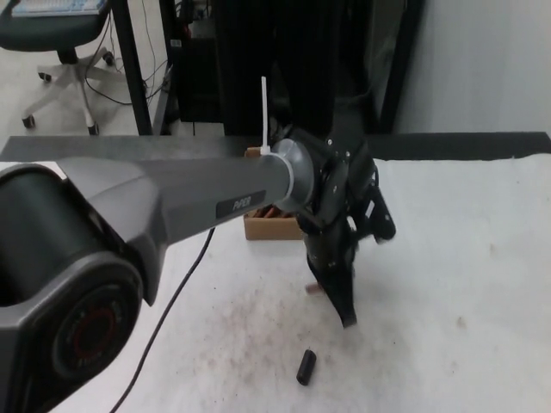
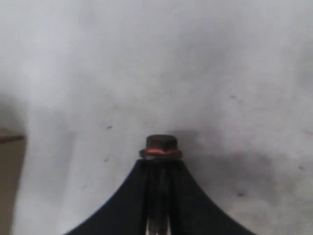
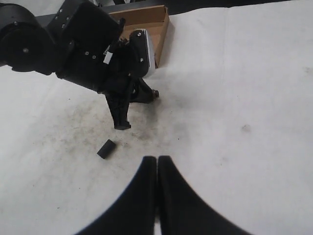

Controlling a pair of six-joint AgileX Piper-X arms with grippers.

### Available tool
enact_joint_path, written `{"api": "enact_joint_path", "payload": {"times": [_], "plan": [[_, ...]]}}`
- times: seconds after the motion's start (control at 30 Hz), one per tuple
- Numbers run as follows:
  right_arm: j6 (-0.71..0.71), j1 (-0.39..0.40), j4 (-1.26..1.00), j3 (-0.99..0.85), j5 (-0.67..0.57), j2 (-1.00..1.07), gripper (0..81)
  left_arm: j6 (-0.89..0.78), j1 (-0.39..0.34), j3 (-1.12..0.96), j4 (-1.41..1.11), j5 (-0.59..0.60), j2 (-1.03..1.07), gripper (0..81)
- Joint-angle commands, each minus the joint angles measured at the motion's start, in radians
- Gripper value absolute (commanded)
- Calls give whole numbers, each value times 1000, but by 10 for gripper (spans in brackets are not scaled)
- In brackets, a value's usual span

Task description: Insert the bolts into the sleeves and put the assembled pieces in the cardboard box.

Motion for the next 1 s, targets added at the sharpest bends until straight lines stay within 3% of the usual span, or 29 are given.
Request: {"api": "enact_joint_path", "payload": {"times": [0.0,0.1,0.2,0.4,0.5,0.73,0.97], "plan": [[-5,0,-4,0,-11,-8,8,-95,11,-22,-26,-171,-98,4],[-5,0,-4,0,-11,-6,8,-333,46,-22,-33,-163,-184,4],[-1,0,-8,0,-28,15,8,-546,93,-22,-2,-66,-264,4],[10,2,-55,0,-226,134,8,-819,191,105,39,156,-421,4],[15,18,-76,0,-238,205,8,-893,229,265,-24,256,-522,4],[76,101,-126,0,-236,398,8,-1096,264,811,-438,410,-908,4],[228,285,-371,0,-236,651,8,-1106,312,1251,-1089,404,-1334,4]]}}
